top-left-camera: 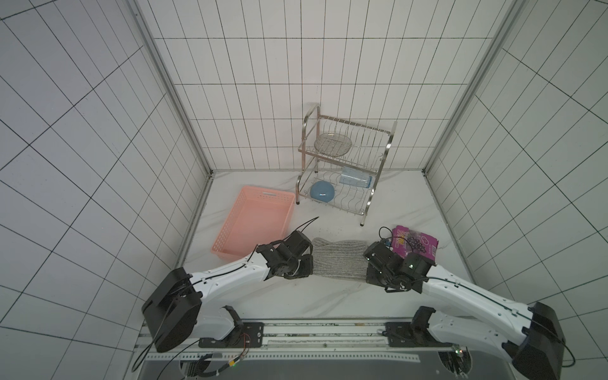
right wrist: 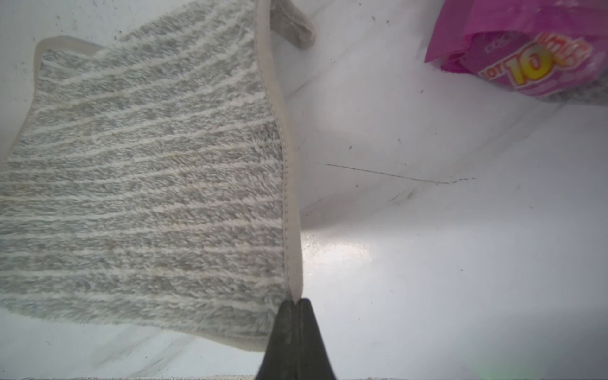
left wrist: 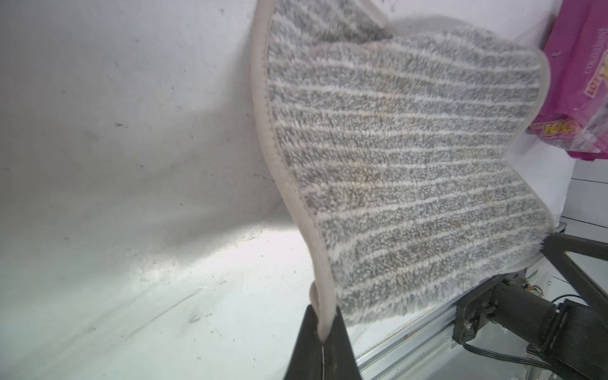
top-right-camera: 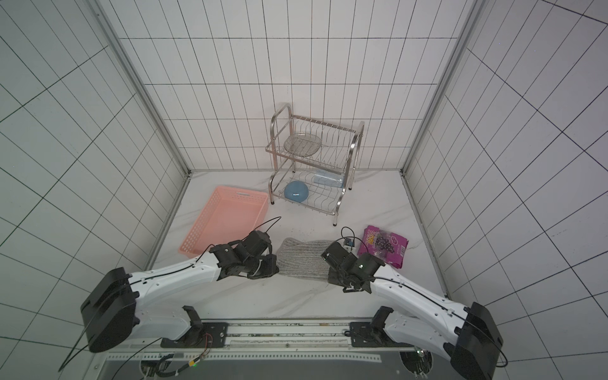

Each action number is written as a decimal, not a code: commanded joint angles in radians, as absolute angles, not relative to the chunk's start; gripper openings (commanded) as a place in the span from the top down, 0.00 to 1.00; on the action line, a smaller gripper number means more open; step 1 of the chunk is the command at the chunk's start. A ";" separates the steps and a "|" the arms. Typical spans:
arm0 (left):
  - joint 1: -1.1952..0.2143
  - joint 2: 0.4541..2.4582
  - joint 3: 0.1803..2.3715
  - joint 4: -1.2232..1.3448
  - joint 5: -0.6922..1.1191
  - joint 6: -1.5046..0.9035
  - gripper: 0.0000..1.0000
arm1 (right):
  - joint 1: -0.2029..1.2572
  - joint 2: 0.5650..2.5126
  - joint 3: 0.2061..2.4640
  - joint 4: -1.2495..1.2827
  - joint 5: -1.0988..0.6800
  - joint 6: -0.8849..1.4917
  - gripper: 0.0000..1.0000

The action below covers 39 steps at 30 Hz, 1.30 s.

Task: Fold the square dishcloth
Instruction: Flatten out the cleaning item at the center of the board.

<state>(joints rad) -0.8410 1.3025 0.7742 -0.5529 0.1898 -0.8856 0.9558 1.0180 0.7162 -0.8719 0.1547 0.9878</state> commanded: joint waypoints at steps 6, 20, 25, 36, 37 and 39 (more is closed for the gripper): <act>-0.844 1.218 0.805 -0.646 0.139 -0.922 1.00 | 0.960 0.980 0.777 -1.030 0.204 0.993 1.00; -0.778 1.262 1.166 -0.798 0.073 -0.745 1.00 | 0.876 1.036 1.135 -1.107 0.328 0.790 1.00; -0.694 1.281 1.197 -0.721 0.128 -0.739 1.00 | 0.740 1.084 1.207 -1.040 0.293 0.690 1.00; -0.617 1.388 1.288 -0.648 0.238 -0.693 1.00 | 0.617 1.163 1.288 -0.948 0.190 0.564 1.00; -0.616 1.378 1.273 -0.638 0.245 -0.696 1.00 | 0.615 1.154 1.276 -0.951 0.185 0.567 1.00; -0.617 1.359 1.249 -0.635 0.259 -0.704 1.00 | 0.616 1.132 1.255 -0.968 0.173 0.575 1.00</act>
